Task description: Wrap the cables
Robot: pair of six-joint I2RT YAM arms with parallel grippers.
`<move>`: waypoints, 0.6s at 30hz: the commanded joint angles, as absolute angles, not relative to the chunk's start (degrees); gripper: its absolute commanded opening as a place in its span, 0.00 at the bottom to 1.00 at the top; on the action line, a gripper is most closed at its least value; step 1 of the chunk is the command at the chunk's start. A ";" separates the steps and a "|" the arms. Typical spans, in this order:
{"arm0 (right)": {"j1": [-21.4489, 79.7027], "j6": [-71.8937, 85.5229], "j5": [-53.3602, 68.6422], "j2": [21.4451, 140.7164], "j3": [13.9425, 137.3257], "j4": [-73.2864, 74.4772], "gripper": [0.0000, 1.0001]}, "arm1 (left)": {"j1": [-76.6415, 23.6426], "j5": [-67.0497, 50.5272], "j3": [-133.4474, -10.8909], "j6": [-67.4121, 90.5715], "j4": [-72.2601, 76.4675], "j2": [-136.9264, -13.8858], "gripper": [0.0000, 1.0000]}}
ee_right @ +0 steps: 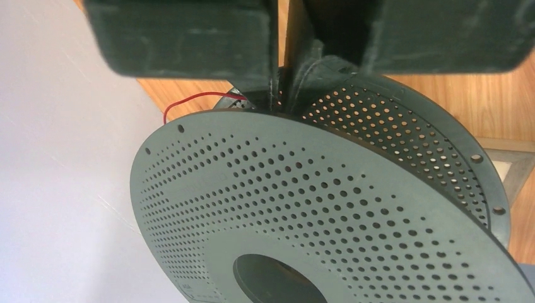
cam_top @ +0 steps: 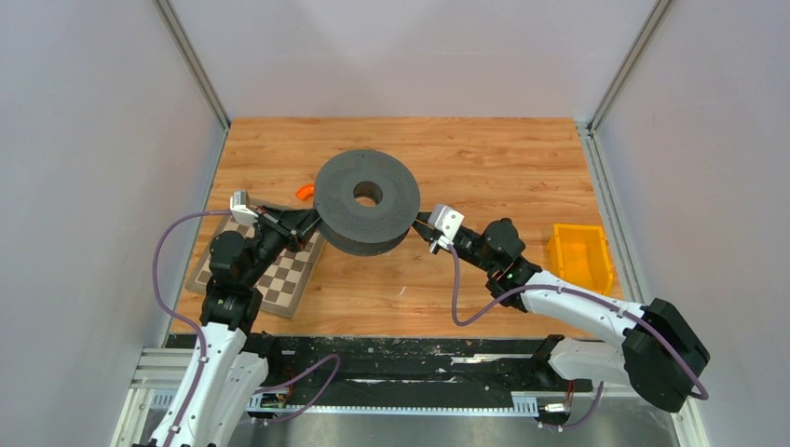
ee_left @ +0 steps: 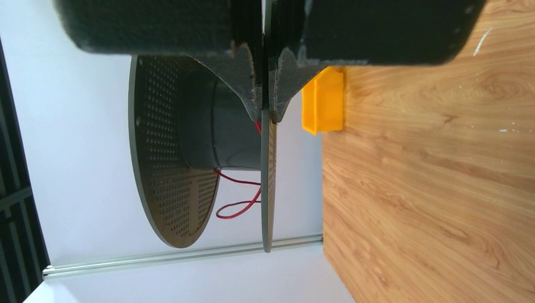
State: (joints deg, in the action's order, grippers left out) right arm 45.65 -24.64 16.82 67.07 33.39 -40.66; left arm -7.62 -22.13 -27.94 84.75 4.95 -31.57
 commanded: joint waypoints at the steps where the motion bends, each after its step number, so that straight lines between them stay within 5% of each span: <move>1: 45.43 -23.02 18.60 66.33 35.19 -44.27 0.01 | -7.09 -21.58 -30.56 87.17 11.06 -30.22 0.00; 18: 49.00 -23.28 20.44 63.09 34.10 -39.56 0.00 | -7.11 -18.28 -29.88 88.02 12.47 -31.42 0.00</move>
